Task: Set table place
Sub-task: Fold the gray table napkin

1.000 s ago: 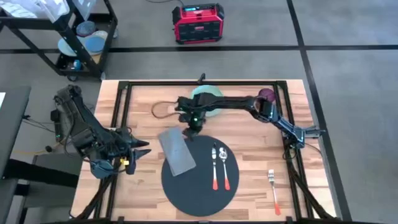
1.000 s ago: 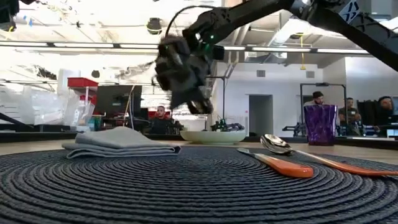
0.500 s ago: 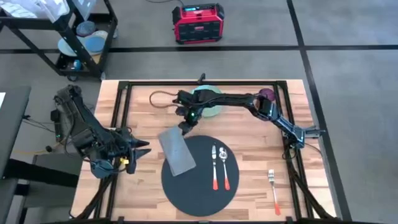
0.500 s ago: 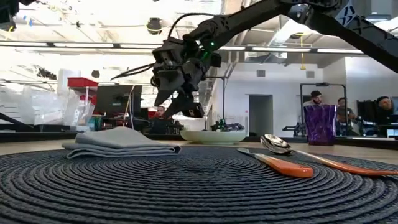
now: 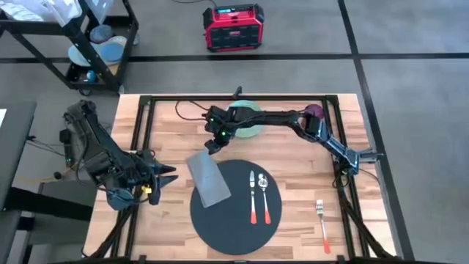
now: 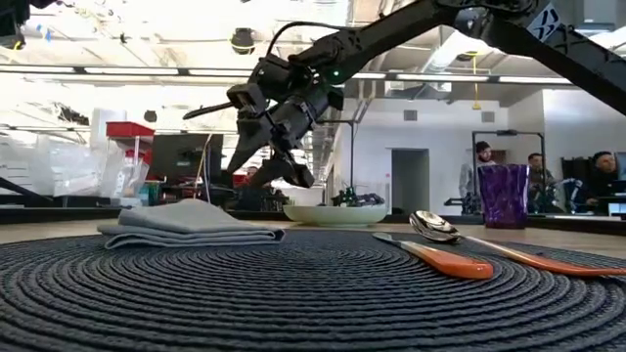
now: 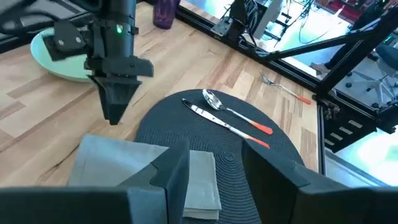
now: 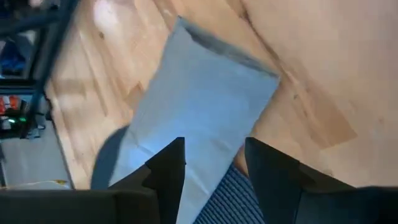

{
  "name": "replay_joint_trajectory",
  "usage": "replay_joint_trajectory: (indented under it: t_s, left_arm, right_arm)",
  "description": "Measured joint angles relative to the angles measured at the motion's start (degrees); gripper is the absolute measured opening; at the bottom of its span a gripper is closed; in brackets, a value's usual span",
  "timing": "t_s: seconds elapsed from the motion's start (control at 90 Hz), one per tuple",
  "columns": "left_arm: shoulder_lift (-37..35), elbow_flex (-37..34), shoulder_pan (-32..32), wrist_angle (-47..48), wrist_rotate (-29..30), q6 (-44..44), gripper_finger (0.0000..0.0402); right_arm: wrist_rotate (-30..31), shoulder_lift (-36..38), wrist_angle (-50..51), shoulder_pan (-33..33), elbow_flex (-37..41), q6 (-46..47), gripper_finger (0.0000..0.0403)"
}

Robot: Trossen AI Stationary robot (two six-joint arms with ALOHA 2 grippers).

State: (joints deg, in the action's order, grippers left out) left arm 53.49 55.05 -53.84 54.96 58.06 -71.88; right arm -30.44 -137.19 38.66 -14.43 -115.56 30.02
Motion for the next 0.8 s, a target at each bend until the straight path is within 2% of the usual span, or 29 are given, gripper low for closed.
replay_joint_trajectory:
  t_s: [0.1,0.178,0.244,0.333,0.411,0.556,0.656,0.733,0.8]
  left_arm:
    - [0.0,0.0,0.1,-0.1,0.0,-0.7,0.0130]
    - [0.0,0.0,1.4,-0.5,-1.4,-2.8,0.0130]
    - [0.1,0.0,4.7,-0.4,-7.9,-2.2,0.0129]
    - [1.4,0.0,12.4,-0.3,-18.8,4.2,0.0126]
    - [1.7,0.0,18.8,0.2,-24.5,9.6,0.0121]
    - [1.7,0.0,29.2,0.8,-29.8,22.1,0.0112]
    - [2.8,-0.5,36.0,0.6,-33.9,28.9,0.0112]
    - [2.9,-3.1,40.1,-2.5,-38.0,32.0,0.0111]
    - [2.9,-6.4,42.6,-8.8,-41.8,33.7,0.0111]
  right_arm:
    - [-0.3,0.0,-1.1,0.3,2.3,0.9,0.0153]
    - [-2.9,0.0,0.7,0.0,4.0,2.2,0.0153]
    - [-7.6,-0.2,2.3,-0.9,4.3,2.3,0.0153]
    - [-15.7,1.0,2.1,-2.9,3.8,2.1,0.0152]
    - [-20.0,4.8,3.3,-4.6,2.6,0.3,0.0146]
    - [-20.6,15.3,8.7,-7.9,1.5,-7.5,0.0127]
    - [-20.2,22.3,12.0,-11.7,1.6,-9.0,0.0118]
    - [-18.1,27.9,12.4,-13.9,1.7,-9.0,0.0116]
    - [-16.4,32.8,12.3,-15.1,1.6,-9.2,0.0116]
